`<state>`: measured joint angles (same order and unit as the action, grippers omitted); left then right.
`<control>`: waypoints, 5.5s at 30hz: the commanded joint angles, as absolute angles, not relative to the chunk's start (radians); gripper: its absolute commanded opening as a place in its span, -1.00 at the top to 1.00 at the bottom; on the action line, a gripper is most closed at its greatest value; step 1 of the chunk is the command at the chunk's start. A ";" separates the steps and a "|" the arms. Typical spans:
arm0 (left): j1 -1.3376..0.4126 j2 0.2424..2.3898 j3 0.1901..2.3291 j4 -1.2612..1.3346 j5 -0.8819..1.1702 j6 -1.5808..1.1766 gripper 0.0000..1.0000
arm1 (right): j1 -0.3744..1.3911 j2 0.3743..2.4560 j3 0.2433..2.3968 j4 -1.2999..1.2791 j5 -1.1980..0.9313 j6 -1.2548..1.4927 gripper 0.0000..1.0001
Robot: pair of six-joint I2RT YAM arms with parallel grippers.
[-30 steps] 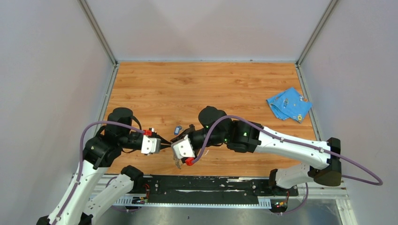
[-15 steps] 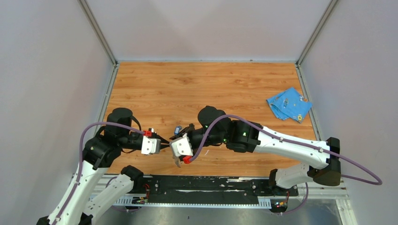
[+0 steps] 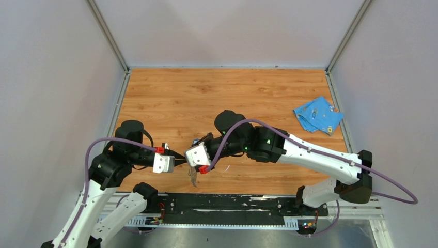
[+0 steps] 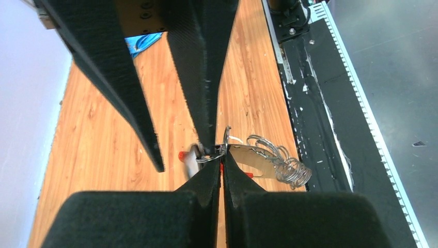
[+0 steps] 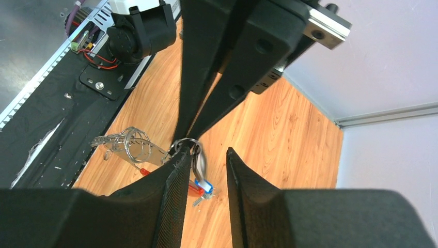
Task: Put the keys on the keyring
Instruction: Insert the key onto the keyring, then adjust the key on the keyring.
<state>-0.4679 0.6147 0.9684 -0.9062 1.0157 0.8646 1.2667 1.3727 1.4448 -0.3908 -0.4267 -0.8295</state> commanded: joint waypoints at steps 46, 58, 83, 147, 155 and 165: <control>-0.474 0.540 0.878 -0.453 0.837 0.290 1.00 | 1.145 1.334 1.609 -0.538 -0.476 -0.483 0.26; -0.474 0.546 0.885 -0.483 0.839 0.327 1.00 | 1.146 1.407 1.656 -0.549 -0.506 -0.500 0.31; -0.474 0.538 0.893 -0.517 0.822 0.384 1.00 | 1.147 1.481 1.736 -0.626 -0.459 -0.520 0.80; -0.474 0.643 0.987 -0.584 0.901 0.324 0.34 | 1.078 1.251 1.304 -0.046 -0.563 -0.059 0.99; -0.474 0.634 0.977 -0.536 0.895 0.289 0.65 | 1.078 1.266 1.319 -0.069 -0.584 -0.068 0.99; -0.474 0.604 0.963 -0.605 0.869 0.364 1.00 | 1.074 1.278 1.383 -0.165 -0.587 -0.111 0.95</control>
